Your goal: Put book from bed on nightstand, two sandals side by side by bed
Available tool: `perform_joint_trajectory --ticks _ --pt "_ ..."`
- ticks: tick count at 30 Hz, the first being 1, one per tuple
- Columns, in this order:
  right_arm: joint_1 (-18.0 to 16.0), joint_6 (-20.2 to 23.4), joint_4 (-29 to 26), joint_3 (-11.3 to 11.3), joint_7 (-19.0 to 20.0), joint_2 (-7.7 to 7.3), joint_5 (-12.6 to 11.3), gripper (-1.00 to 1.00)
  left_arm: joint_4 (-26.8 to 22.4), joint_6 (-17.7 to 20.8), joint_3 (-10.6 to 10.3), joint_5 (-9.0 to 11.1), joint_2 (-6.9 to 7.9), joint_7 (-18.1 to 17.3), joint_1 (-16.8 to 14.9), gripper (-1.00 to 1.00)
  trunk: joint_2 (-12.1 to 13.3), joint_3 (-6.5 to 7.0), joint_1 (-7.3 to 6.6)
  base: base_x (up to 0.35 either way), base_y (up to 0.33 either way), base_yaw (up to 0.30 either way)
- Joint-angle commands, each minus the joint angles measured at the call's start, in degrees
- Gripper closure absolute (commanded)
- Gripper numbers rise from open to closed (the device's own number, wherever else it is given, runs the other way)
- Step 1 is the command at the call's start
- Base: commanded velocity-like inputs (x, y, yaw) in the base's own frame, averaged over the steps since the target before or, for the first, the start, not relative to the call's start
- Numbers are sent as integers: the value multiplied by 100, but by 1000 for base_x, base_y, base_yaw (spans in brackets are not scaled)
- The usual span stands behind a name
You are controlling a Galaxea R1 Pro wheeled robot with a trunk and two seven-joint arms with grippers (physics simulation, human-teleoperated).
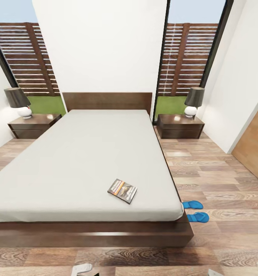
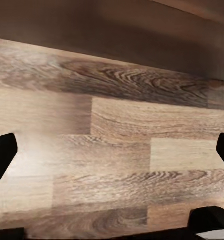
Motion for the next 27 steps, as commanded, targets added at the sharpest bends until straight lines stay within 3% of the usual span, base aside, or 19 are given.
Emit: perform_joint_trajectory --ticks 1,6,8,11,15,19,20,23,25,26,27 --pt "-2 7 -7 0 -175 -2 -50 -100 216 -208 42 -63 4 260 -4 -100 39 14 -23 0 0 0" --pt "-2 7 -16 -8 -494 -5 -56 -100 463 -510 31 -161 0 969 -4 -100 240 104 -133 0 0 0" --pt "-2 7 -23 -8 -895 -4 -57 -100 485 -534 18 -199 -12 1042 -4 -100 320 140 -177 0 0 0" --pt "-2 0 -54 -9 -1867 -6 -56 -100 506 -555 6 -316 -31 1112 -3 -100 440 194 -243 0 0 0" --pt "-2 3 -56 -9 -2114 -6 -51 -100 509 -558 4 -348 -35 1131 3 -100 601 266 -331 0 0 0" --pt "-2 11 -26 33 -2083 -4 -1 -100 510 -559 4 -353 -35 1135 4 -100 761 337 -418 0 0 0" --pt "-2 13 -24 48 -1992 -2 11 -100 510 -559 4 -353 -35 1135 4 -100 801 355 -440 0 0 0" --pt "-2 22 -15 69 -1235 8 30 -100 510 -559 4 -354 -35 1136 4 -100 922 409 -506 0 0 0" --pt "-2 64 -7 73 778 4 63 -100 510 -559 4 -357 -35 1136 4 -100 1002 445 -550 0 0 0" --pt "-2 77 -5 72 1397 3 104 -100 510 -559 4 -359 -35 1136 4 -100 1042 463 -572 0 0 0" --pt "-2 82 -4 72 1666 3 131 -100 510 -559 4 -360 -35 1136 4 -100 1082 481 -594 0 0 0"
